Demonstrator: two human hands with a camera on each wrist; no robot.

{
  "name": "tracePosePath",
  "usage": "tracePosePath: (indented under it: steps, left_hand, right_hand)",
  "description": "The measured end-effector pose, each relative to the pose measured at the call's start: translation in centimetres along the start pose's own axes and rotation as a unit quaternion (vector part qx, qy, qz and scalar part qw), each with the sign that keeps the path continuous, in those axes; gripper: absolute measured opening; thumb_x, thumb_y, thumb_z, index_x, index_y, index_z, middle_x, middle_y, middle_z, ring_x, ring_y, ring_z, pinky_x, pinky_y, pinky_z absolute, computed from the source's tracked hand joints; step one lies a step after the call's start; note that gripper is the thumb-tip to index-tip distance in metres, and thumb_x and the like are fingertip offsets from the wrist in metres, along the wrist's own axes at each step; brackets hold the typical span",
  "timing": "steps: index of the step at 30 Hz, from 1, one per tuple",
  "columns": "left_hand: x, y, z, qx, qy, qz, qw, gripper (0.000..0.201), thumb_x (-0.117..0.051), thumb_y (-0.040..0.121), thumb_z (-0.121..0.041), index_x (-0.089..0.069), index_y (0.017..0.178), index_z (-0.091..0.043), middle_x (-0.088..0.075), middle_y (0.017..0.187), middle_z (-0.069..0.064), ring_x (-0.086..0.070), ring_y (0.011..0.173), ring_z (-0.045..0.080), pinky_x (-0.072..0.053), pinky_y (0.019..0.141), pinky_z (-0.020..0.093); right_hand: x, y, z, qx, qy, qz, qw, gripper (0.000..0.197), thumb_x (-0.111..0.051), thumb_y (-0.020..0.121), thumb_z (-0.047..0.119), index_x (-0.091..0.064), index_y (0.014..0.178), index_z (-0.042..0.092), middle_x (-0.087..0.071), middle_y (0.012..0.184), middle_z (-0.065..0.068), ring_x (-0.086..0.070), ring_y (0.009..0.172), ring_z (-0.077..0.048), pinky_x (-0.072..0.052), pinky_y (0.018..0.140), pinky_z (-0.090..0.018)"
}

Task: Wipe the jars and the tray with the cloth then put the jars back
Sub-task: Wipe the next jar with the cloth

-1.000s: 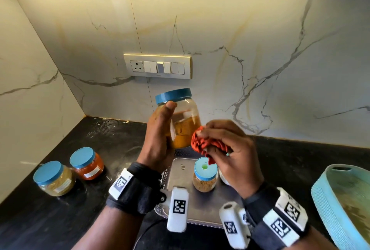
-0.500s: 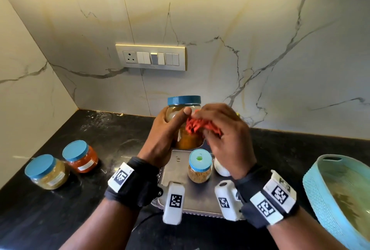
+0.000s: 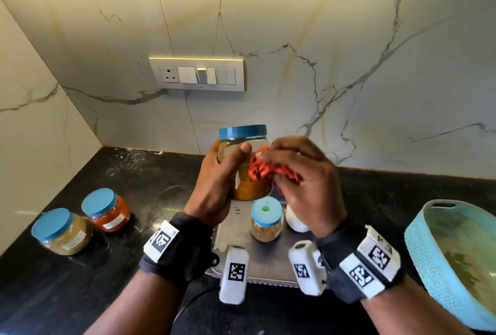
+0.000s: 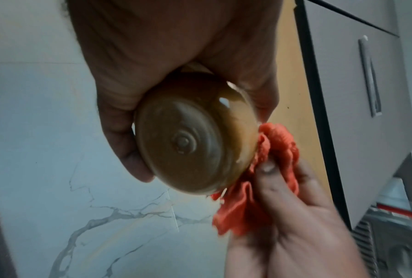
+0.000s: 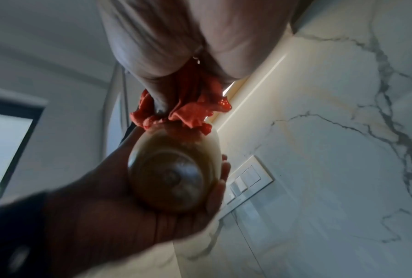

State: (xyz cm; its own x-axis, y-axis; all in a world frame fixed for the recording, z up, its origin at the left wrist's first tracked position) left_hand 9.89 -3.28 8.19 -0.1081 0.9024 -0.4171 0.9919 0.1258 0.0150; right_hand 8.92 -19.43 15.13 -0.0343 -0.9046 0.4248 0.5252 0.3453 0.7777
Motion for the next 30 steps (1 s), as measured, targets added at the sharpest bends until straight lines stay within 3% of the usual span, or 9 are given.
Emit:
tracePosePath:
  steps: [3,5,9,13,16,21,25,27,30]
  left_hand:
    - [-0.5,0.1,-0.2,-0.017,0.015,0.006,1.000,0.083,-0.081,0.084,-0.046,-0.048,0.145,0.000,-0.058,0.137,0.034,-0.055,0.129,0.057,-0.045,0.100,0.079]
    - [-0.6,0.1,-0.9,-0.018,0.009,0.006,1.000,0.094,-0.086,0.078,-0.053,-0.046,0.146,-0.001,-0.055,0.140,0.036,-0.055,0.129,0.056,-0.047,0.100,0.077]
    - [-0.3,0.2,-1.6,-0.003,-0.029,0.008,1.000,0.102,-0.088,0.070,-0.060,-0.048,0.147,-0.005,-0.052,0.142,0.039,-0.059,0.121,0.045,-0.057,0.087,0.050]
    - [-0.9,-0.3,-1.0,0.022,-0.036,0.059,0.997,0.099,-0.087,0.072,-0.059,-0.050,0.147,-0.008,-0.055,0.139,0.035,-0.061,0.120,0.044,-0.058,0.088,0.051]
    - [-1.8,-0.6,-0.8,0.027,-0.035,0.102,0.994,0.102,-0.087,0.073,-0.057,-0.045,0.151,-0.005,-0.059,0.134,0.036,-0.067,0.111,0.040,-0.060,0.084,0.052]
    - [-0.5,0.0,-1.5,0.021,-0.001,0.045,0.999,0.091,-0.083,0.077,-0.057,-0.051,0.148,-0.011,-0.045,0.148,0.038,-0.050,0.133,0.056,-0.047,0.103,0.073]
    - [0.3,0.2,-2.2,0.027,0.075,-0.016,0.997,0.048,-0.067,0.088,-0.045,-0.065,0.126,-0.016,-0.073,0.120,0.015,-0.067,0.118,0.042,-0.060,0.091,0.053]
    - [-0.2,0.1,-2.1,0.040,0.099,-0.010,0.994,0.056,-0.069,0.091,-0.051,-0.063,0.131,-0.012,-0.075,0.119,0.015,-0.072,0.111,0.036,-0.061,0.089,0.049]
    - [-0.5,0.2,-2.0,0.048,0.119,-0.011,0.992,0.068,-0.068,0.089,-0.056,-0.062,0.130,-0.003,-0.073,0.117,0.025,-0.073,0.108,0.042,-0.063,0.089,0.049]
  right_hand:
    - [0.8,1.4,-1.7,-0.069,0.058,-0.041,0.995,0.025,-0.069,0.088,0.012,-0.074,0.112,0.008,-0.067,0.112,-0.007,-0.065,0.109,-0.017,-0.055,0.094,-0.032]
    - [0.7,1.1,-1.4,-0.065,0.058,-0.038,0.996,0.026,-0.070,0.087,0.008,-0.074,0.112,0.008,-0.066,0.112,-0.007,-0.064,0.110,-0.017,-0.055,0.095,-0.031]
    - [-0.4,-1.7,0.7,-0.004,0.014,0.020,1.000,0.032,-0.071,0.079,-0.004,-0.076,0.108,0.009,-0.065,0.111,-0.006,-0.063,0.108,-0.018,-0.053,0.094,-0.029]
    - [0.0,-1.9,0.7,0.010,0.013,0.013,1.000,0.028,-0.069,0.082,0.001,-0.076,0.108,0.008,-0.065,0.111,-0.008,-0.064,0.107,-0.021,-0.054,0.093,-0.031]
    - [1.0,0.1,-1.0,-0.048,0.082,-0.035,0.995,0.026,-0.071,0.085,0.004,-0.073,0.110,0.008,-0.066,0.111,-0.008,-0.064,0.108,-0.020,-0.051,0.096,-0.025]
    - [0.5,1.3,-2.8,-0.119,0.125,-0.040,0.984,0.029,-0.072,0.086,0.008,-0.070,0.115,0.009,-0.069,0.115,-0.006,-0.065,0.113,-0.016,-0.054,0.099,-0.030]
    - [0.4,1.6,-2.5,-0.102,0.052,-0.035,0.993,0.031,-0.077,0.084,0.006,-0.072,0.114,0.009,-0.068,0.113,-0.005,-0.064,0.111,-0.012,-0.050,0.096,-0.016]
    - [0.0,1.8,-1.8,-0.085,0.026,-0.020,0.996,0.030,-0.078,0.083,0.007,-0.074,0.112,0.010,-0.068,0.111,-0.004,-0.064,0.108,-0.013,-0.050,0.095,-0.017]
    - [-0.8,1.3,-0.2,-0.049,-0.020,0.009,0.999,0.031,-0.077,0.082,0.003,-0.075,0.111,0.011,-0.066,0.110,-0.004,-0.064,0.105,-0.016,-0.052,0.095,-0.022]
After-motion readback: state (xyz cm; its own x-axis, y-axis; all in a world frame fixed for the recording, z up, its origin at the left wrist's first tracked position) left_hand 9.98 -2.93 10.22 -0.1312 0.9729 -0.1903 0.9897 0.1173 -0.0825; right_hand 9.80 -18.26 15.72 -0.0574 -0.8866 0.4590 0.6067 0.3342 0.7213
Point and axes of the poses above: each hand's wrist, its own y-axis towards the middle knuckle, its own x-axis out of the back of the hand, z = x × y, the point moved 7 cm from there along y, towards the middle knuckle
